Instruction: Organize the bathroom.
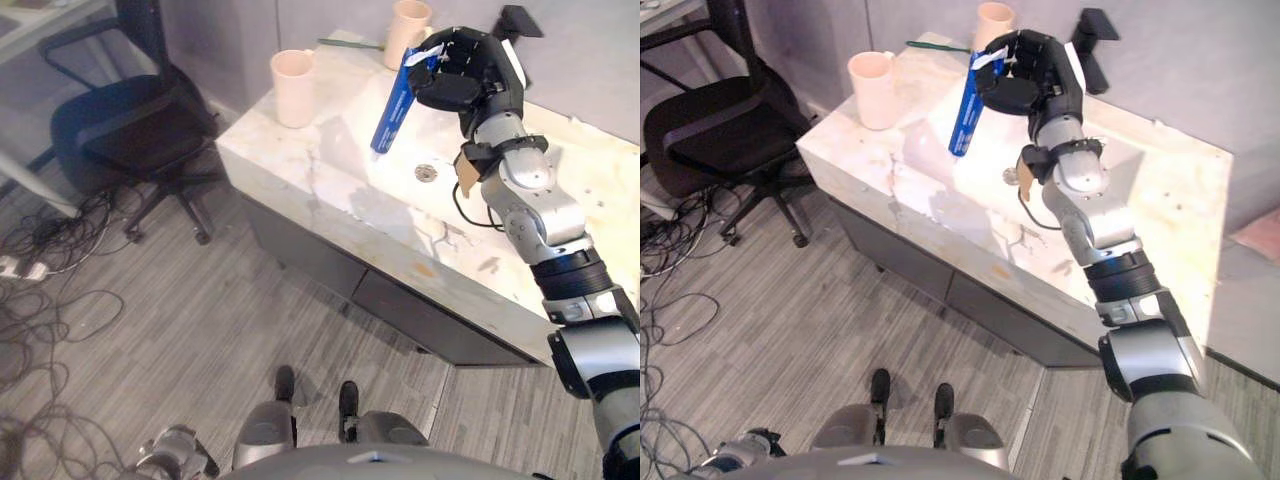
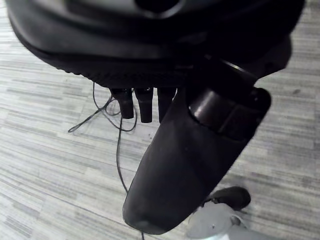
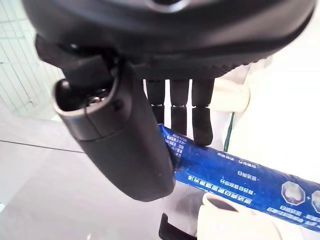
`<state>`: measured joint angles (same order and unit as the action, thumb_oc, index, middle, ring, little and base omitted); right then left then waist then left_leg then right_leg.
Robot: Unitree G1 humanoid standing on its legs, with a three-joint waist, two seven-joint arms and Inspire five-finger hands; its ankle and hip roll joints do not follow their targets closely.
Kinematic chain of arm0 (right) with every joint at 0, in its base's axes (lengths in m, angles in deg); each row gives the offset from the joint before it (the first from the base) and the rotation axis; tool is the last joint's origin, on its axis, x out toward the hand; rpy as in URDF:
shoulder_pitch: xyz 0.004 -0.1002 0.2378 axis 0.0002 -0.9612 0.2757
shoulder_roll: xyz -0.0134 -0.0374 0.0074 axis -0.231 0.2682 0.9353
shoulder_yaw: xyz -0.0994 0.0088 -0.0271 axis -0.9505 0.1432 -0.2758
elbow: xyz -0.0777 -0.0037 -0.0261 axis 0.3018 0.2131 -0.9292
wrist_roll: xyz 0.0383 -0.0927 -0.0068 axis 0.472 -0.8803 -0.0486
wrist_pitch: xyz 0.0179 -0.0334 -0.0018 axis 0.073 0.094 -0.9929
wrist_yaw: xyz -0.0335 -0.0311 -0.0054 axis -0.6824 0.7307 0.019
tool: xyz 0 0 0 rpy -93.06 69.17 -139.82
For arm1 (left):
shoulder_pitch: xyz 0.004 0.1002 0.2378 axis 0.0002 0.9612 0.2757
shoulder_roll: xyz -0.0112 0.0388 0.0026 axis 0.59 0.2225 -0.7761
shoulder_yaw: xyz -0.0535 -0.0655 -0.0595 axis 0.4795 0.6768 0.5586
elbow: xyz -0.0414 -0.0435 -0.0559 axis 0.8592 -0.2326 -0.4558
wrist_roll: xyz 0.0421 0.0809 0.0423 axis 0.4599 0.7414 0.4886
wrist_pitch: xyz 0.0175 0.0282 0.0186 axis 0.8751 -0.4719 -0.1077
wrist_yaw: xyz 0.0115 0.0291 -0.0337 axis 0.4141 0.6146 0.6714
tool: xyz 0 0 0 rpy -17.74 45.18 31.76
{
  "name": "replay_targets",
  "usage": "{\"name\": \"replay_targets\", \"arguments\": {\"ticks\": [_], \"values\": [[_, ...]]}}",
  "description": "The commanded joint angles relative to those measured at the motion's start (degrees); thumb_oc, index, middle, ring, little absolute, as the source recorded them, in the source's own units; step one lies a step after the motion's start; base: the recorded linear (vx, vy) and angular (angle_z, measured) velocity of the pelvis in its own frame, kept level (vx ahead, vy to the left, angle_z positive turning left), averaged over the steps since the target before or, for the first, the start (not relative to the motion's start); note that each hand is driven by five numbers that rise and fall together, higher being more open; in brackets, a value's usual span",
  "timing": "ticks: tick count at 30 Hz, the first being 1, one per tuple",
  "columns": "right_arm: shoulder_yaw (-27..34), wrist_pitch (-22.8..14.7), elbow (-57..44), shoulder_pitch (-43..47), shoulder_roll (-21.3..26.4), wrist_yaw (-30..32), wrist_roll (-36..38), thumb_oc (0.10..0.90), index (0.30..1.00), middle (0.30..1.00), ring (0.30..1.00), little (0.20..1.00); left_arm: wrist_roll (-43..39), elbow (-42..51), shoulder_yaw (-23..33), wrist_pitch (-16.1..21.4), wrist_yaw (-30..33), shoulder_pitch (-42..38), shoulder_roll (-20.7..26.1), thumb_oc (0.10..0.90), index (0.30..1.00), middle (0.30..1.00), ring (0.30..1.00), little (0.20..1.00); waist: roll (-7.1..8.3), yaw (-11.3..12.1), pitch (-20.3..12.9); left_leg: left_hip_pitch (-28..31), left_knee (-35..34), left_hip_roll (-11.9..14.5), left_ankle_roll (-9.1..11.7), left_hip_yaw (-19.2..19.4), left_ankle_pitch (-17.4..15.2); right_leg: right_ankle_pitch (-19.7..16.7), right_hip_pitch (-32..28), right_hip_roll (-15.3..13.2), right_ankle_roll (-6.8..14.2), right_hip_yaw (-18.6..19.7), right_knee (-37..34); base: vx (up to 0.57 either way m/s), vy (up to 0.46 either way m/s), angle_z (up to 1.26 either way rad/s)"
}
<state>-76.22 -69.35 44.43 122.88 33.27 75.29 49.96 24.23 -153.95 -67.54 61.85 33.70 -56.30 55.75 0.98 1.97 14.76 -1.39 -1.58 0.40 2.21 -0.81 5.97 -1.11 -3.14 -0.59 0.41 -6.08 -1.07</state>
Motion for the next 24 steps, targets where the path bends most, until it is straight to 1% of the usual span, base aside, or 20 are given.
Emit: {"name": "replay_targets", "arguments": {"ticks": [1, 4, 6, 10, 15, 17, 19, 23, 24], "values": [[3.13, -8.99, -4.04, 12.05, 0.40, -0.04, 1.26, 0.400, 0.300, 0.300, 0.300, 0.300, -0.53, -3.34, -2.74, -3.69, 0.85, 4.64, 3.71, 0.800, 0.900, 0.900, 0.900, 0.900, 1.16, 3.08, -5.34, -0.45, 1.06, -0.41, -1.80, -1.08, -4.29, 1.49, 2.10, -3.66, 6.07, 5.51, 4.12, 0.03, -0.014, 0.18], [2.93, -9.05, -3.79, 12.30, 0.48, 0.25, 1.18, 0.400, 0.300, 0.300, 0.300, 0.300, -0.39, -3.60, -2.67, -3.50, 0.40, 4.80, 3.81, 0.800, 0.900, 0.900, 0.900, 0.900, 1.16, 3.34, -5.47, -0.25, 0.95, -0.51, -1.88, -1.26, -4.45, 1.37, 2.07, -3.62, 6.10, 5.55, 3.79, 0.02, -0.002, 0.07], [2.83, -10.36, -2.76, 12.57, 0.70, 0.14, 0.90, 0.400, 0.300, 0.300, 0.300, 0.300, 0.03, -4.32, -2.61, -2.78, -0.10, 4.85, 3.72, 0.800, 0.900, 0.900, 0.900, 0.900, 1.20, 3.69, -5.77, 0.21, 0.66, -0.62, -2.02, -1.31, -4.86, 1.20, 1.94, -3.61, 6.19, 5.50, 3.16, 0.04, 0.009, 0.07], [3.20, -11.51, -2.59, 12.73, 1.58, -0.51, 0.86, 0.400, 0.300, 0.300, 0.300, 0.300, 0.06, -4.55, -2.32, -2.45, -0.32, 5.33, 3.75, 0.800, 0.900, 0.900, 0.900, 0.900, 1.38, 3.91, -6.27, 0.67, 0.62, -0.65, -2.10, -1.45, -5.34, 1.17, 1.77, -3.66, 6.37, 5.45, 2.92, 0.05, 0.012, 0.02], [3.95, -13.64, -4.97, 12.91, 2.07, -0.20, -0.41, 0.400, 0.300, 0.300, 0.300, 0.300, -1.39, -4.37, -1.95, -2.93, -0.28, 5.80, 3.73, 0.800, 0.900, 0.900, 0.900, 0.900, 1.60, 3.89, -7.28, 1.35, 0.51, -0.99, -2.39, -1.31, -6.29, 1.11, 1.64, -3.92, 6.85, 5.62, 2.87, 0.05, 0.039, -0.02], [4.36, -13.85, -6.46, 12.58, 1.84, -0.01, -0.49, 0.400, 0.300, 0.300, 0.300, 0.300, -1.55, -4.24, -1.51, -3.19, -0.41, 6.24, 3.70, 0.800, 0.900, 0.900, 0.900, 0.900, 1.52, 3.79, -7.63, 1.76, 0.38, -1.14, -2.49, -1.19, -6.62, 1.08, 1.72, -4.06, 7.04, 5.72, 2.97, 0.08, 0.067, -0.08], [5.04, -13.27, -8.92, 11.65, 0.86, 0.20, -0.79, 0.400, 0.300, 0.300, 0.300, 0.300, -1.70, -3.91, -0.87, -3.66, -0.59, 6.85, 3.71, 0.800, 0.900, 0.900, 0.900, 0.900, 1.53, 3.58, -7.97, 2.29, 0.68, -1.29, -2.77, -0.70, -7.25, 1.10, 1.69, -4.34, 7.27, 5.94, 3.25, 0.09, 0.072, -0.17], [5.57, -12.47, -12.63, 9.13, -1.92, -0.20, -1.28, 0.400, 0.300, 0.300, 0.300, 0.300, -1.16, -3.61, -0.72, -3.89, -1.31, 6.99, 3.11, 0.800, 0.900, 0.900, 0.900, 0.900, 1.36, 3.48, -7.49, 2.21, 2.87, -1.78, -3.19, 0.10, -8.55, 1.07, 2.16, -5.25, 7.51, 5.45, 4.49, 0.04, 0.078, -0.06], [5.57, -12.47, -12.63, 9.13, -1.92, -0.20, -1.28, 0.400, 0.300, 0.300, 0.300, 0.300, -1.16, -3.61, -0.72, -3.89, -1.31, 6.99, 3.11, 0.800, 0.900, 0.900, 0.900, 0.900, 1.36, 3.48, -7.49, 2.21, 2.87, -1.78, -3.19, 0.10, -8.55, 1.07, 2.16, -5.25, 7.51, 5.45, 4.49, 0.05, 0.136, -0.06]]}}
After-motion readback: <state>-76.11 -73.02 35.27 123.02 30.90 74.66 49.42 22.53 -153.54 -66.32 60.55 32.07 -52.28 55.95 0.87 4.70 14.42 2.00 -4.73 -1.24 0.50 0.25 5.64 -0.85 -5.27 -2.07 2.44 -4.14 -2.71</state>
